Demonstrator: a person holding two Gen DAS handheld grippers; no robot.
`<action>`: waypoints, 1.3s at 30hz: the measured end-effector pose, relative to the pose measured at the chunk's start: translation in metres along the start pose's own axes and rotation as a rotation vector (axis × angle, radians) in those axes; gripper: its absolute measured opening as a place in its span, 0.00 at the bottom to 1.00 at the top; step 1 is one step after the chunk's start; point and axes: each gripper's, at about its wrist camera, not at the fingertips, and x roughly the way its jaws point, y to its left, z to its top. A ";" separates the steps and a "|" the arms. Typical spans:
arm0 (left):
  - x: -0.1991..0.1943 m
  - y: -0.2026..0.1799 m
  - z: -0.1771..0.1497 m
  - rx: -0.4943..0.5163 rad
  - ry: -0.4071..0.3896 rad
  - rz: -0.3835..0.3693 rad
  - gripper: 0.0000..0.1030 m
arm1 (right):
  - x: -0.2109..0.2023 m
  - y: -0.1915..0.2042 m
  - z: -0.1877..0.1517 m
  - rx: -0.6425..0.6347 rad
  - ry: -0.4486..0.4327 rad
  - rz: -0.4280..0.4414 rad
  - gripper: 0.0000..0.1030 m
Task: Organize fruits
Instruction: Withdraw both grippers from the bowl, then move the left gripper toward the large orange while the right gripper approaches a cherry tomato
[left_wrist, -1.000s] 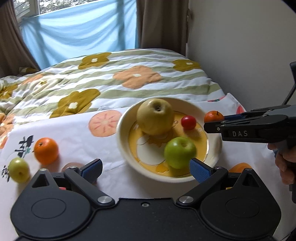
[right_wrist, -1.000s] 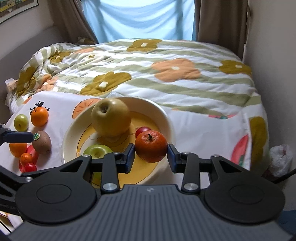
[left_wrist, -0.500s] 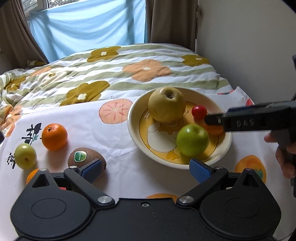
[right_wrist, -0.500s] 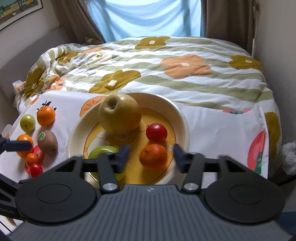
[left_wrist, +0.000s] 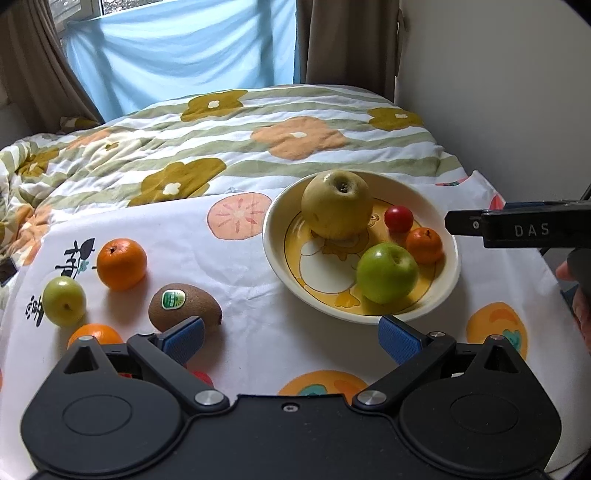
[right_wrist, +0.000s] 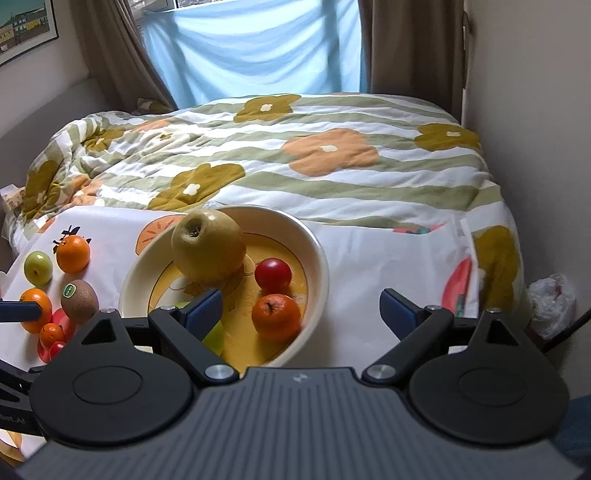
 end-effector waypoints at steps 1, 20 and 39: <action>-0.003 -0.001 0.000 -0.001 -0.004 -0.002 0.99 | -0.004 0.001 -0.001 -0.001 -0.004 -0.006 1.00; -0.087 0.015 -0.024 -0.038 -0.128 0.067 0.99 | -0.079 0.019 -0.006 0.007 -0.071 0.013 1.00; -0.107 0.111 -0.038 -0.006 -0.154 0.057 0.99 | -0.084 0.116 -0.007 0.028 -0.072 0.038 1.00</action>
